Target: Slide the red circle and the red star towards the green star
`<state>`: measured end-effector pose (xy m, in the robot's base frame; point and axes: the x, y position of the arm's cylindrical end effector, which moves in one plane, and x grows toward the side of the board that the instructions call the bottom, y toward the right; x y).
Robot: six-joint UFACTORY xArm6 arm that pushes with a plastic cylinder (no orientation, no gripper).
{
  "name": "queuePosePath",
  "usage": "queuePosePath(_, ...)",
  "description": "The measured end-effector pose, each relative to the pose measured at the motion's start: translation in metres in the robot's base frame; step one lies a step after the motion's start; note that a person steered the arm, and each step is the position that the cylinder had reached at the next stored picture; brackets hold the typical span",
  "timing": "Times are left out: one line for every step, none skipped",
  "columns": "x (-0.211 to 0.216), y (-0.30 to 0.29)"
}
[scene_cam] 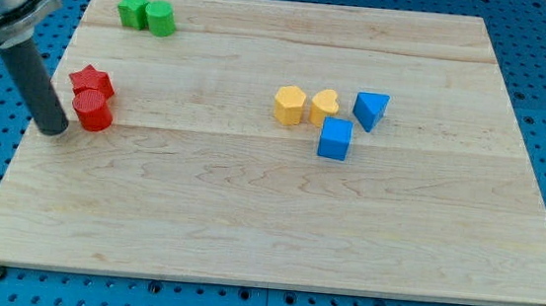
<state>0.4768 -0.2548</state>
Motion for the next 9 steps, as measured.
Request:
queuePosePath(0.012,0.041)
queuePosePath(-0.010,0.008)
queuePosePath(-0.043,-0.011)
queuePosePath(-0.064,-0.023)
queuePosePath(-0.030,-0.027)
queuePosePath(0.003,0.039)
queuePosePath(-0.003,0.050)
queuePosePath(-0.044,0.026)
queuePosePath(-0.079,-0.002)
